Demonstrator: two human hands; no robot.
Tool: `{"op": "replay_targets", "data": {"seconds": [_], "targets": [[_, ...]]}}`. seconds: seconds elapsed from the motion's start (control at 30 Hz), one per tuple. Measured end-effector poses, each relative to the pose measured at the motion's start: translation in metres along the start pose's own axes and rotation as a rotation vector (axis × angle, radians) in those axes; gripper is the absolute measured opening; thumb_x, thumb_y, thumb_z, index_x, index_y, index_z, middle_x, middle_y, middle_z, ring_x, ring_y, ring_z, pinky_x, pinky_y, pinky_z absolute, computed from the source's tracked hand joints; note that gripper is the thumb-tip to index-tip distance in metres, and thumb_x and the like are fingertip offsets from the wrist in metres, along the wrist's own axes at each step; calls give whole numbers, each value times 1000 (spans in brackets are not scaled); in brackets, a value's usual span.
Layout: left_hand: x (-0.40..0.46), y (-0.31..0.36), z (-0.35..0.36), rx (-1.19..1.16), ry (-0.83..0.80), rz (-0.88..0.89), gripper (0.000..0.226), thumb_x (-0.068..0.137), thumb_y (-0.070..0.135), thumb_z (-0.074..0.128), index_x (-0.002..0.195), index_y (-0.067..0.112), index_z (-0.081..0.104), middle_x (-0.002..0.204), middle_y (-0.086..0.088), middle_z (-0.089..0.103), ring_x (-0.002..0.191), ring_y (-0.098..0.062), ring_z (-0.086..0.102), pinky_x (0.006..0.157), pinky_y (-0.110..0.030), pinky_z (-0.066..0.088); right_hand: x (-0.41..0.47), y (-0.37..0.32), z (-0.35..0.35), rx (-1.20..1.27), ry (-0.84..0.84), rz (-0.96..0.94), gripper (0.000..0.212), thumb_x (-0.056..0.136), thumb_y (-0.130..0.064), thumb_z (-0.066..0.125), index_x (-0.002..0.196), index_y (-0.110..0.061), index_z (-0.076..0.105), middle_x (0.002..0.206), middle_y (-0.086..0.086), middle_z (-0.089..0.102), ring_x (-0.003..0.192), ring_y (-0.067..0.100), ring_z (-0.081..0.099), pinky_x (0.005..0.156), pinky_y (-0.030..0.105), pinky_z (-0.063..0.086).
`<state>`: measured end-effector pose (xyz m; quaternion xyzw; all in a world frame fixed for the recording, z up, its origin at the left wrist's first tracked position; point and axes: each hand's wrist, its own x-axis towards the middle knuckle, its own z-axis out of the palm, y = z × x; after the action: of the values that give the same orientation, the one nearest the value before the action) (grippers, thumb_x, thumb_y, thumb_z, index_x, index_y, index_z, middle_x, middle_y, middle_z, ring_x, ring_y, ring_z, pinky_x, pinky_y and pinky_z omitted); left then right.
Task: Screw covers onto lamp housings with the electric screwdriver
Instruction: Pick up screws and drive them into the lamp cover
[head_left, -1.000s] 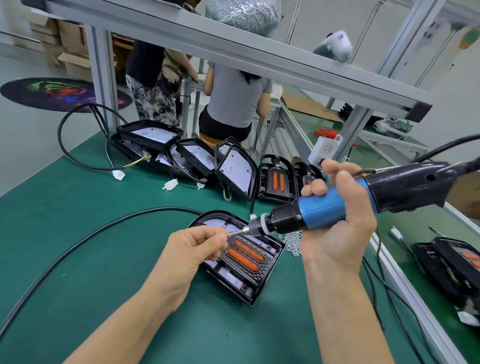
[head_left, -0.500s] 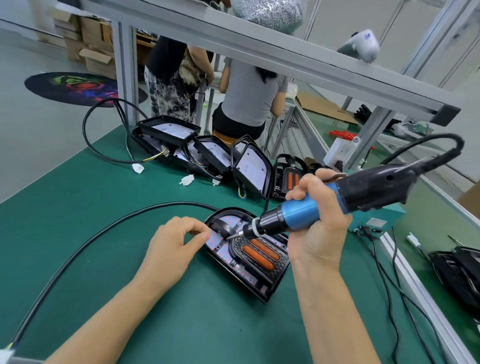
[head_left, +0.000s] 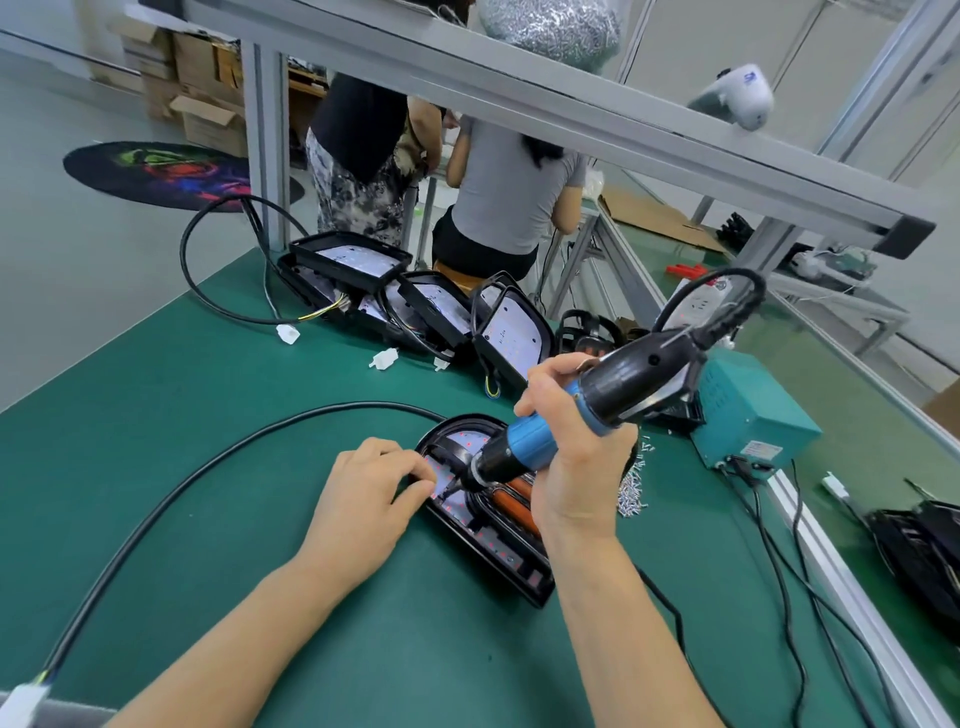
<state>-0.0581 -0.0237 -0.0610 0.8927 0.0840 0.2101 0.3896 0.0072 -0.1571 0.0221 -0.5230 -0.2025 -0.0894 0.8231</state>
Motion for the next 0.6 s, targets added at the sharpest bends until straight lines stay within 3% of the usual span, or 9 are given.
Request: {"op": "replay_targets", "data": {"seconds": [0.17,0.3,0.4,0.5,0.6], "targets": [[-1,-1,1,-14,17,-17,10,89,19,62,84,24,68,92,11,55,98,-8,43,86,-26,31,0,1,2,-19,-14,0,25,71,0,64,69,-25,65,71,-3,57,58,15,51,60,24,46],[0,-1,3,-14,31,10,9,89,18,62,84,22,69,89,18,51,95,13,38,82,-23,27,1,0,3,-24,-48,-13,26,71,1,63,66,-25,64,68,-5,57,57,12,52,59,23,46],[0,-2,4,-4,33,5,9,90,19,61,85,22,69,89,20,49,96,19,34,79,-22,25,1,-1,3,-39,-63,-33,26,71,1,64,65,-25,64,67,-6,58,56,11,54,59,23,47],[1,-2,4,-3,38,8,10,90,18,62,84,22,69,88,18,51,97,15,36,79,-22,25,0,-2,4,-45,-85,-32,27,72,0,64,65,-25,64,65,-7,58,57,11,54,59,23,47],[2,-2,3,17,30,-18,10,90,19,61,85,23,68,92,10,56,97,-4,41,82,-23,26,-1,-2,5,-59,-108,-39,22,69,-4,68,64,-24,62,64,-6,58,58,12,53,60,23,47]]}}
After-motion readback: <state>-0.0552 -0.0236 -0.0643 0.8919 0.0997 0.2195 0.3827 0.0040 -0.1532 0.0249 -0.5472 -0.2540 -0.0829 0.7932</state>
